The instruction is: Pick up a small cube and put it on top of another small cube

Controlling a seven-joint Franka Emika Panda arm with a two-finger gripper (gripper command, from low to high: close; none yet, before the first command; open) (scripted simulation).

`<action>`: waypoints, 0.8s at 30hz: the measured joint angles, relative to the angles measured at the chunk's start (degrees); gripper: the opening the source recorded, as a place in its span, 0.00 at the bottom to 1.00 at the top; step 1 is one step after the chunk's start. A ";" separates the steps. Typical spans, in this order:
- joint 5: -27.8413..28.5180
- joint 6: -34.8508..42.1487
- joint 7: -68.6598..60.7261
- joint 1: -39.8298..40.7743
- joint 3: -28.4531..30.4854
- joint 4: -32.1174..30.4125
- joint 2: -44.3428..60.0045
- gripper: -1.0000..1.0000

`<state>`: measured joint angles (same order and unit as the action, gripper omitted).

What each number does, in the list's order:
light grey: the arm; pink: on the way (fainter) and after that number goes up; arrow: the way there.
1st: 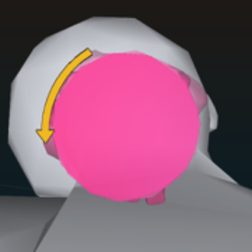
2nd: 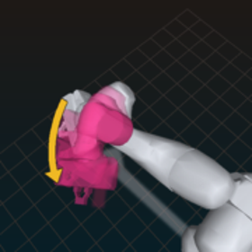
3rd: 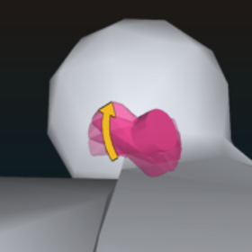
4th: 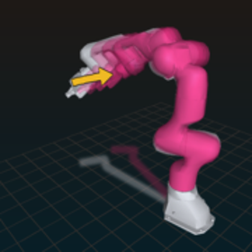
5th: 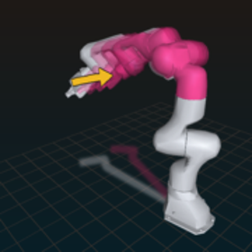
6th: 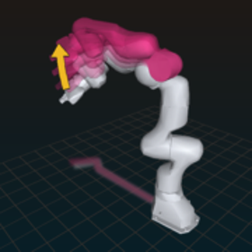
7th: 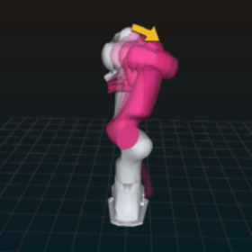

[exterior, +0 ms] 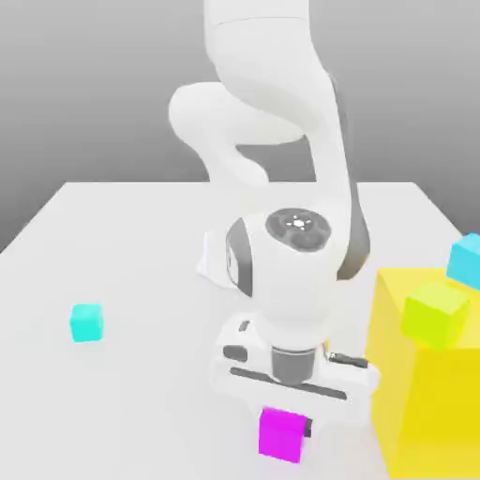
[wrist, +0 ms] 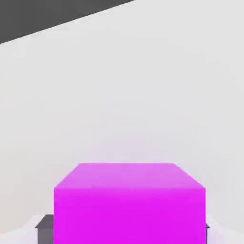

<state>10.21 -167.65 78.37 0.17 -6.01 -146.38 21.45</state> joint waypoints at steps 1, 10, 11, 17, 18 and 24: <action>-0.30 0.61 -0.22 0.34 -0.40 -0.14 -0.75 0.00; -9.96 14.04 -7.16 2.50 -5.29 3.14 -14.53 0.00; -11.05 16.39 -7.99 2.08 -5.86 4.98 -15.68 0.00; -18.22 31.17 -13.43 -2.04 -8.04 16.34 -22.67 0.00; -19.27 33.64 -14.24 -2.84 -8.29 18.12 -23.79 0.00; -16.67 48.53 -13.34 -6.12 -10.35 23.81 -28.64 0.00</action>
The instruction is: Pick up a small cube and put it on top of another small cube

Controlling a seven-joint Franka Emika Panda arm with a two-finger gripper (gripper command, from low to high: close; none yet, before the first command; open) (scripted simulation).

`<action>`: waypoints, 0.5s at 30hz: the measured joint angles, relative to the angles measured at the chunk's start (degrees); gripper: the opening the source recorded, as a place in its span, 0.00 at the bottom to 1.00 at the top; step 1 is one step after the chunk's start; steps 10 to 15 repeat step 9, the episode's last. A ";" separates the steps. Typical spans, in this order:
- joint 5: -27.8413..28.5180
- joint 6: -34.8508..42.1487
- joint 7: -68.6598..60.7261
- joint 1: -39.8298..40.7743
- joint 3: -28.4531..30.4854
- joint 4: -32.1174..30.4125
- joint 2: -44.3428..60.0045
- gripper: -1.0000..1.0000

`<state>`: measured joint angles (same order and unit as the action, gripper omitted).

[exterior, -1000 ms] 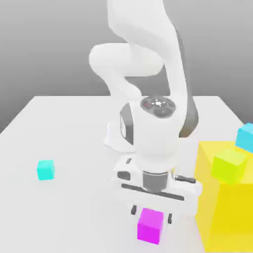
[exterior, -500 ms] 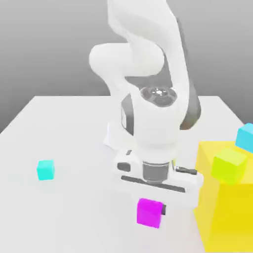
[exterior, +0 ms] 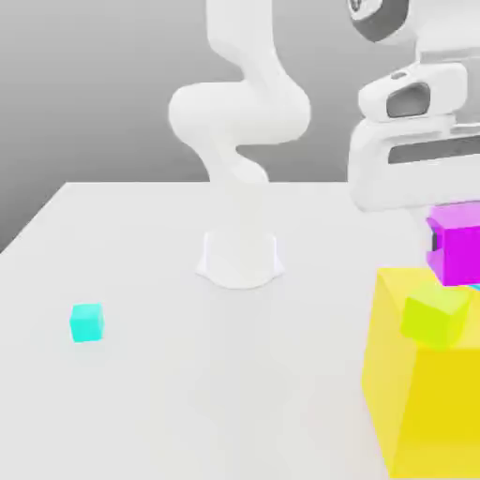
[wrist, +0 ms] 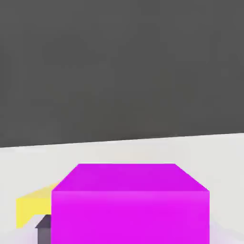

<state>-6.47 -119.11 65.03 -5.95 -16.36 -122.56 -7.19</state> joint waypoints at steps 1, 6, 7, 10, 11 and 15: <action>1.76 1.68 1.06 -0.04 -0.39 -0.20 -0.23 0.00; 4.60 -5.55 2.93 -0.08 -1.13 -5.83 3.19 1.00; 4.60 -5.55 2.93 -0.08 -1.13 -5.83 3.19 1.00; 4.60 -5.55 2.93 -0.08 -1.13 -5.83 3.19 1.00; 4.60 -5.55 2.93 -0.08 -1.13 -5.83 3.19 1.00; 4.60 -5.55 2.93 -0.08 -1.13 -5.83 3.19 1.00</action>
